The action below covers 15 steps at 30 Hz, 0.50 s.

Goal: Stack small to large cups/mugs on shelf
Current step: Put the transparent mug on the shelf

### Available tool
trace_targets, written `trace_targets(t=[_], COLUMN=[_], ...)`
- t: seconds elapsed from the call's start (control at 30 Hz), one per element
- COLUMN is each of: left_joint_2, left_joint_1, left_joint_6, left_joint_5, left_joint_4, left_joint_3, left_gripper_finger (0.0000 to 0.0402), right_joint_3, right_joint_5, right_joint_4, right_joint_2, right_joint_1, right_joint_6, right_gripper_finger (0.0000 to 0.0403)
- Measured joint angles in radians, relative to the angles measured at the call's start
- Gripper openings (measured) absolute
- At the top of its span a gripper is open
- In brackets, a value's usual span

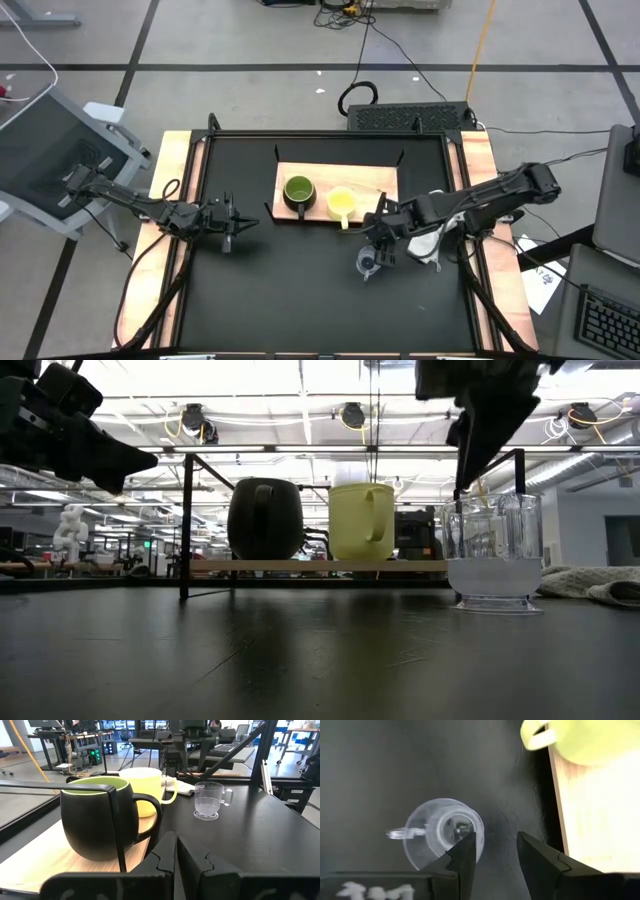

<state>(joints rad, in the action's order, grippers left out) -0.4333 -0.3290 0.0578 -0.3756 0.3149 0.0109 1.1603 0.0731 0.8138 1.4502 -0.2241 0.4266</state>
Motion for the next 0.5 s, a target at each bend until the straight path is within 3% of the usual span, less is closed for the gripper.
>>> trace_targets(t=[0.5], left_joint_2=[0.000], left_joint_1=[0.000], left_joint_6=[0.000], left_joint_5=[0.000], left_joint_4=[0.000], left_joint_3=[0.000], left_gripper_finger=[0.0019], right_joint_3=[0.000], right_joint_5=[-0.007], right_joint_4=[0.008], right_joint_2=[0.050], right_joint_1=[0.003], right_joint_6=[0.064], right_gripper_finger=[0.0132])
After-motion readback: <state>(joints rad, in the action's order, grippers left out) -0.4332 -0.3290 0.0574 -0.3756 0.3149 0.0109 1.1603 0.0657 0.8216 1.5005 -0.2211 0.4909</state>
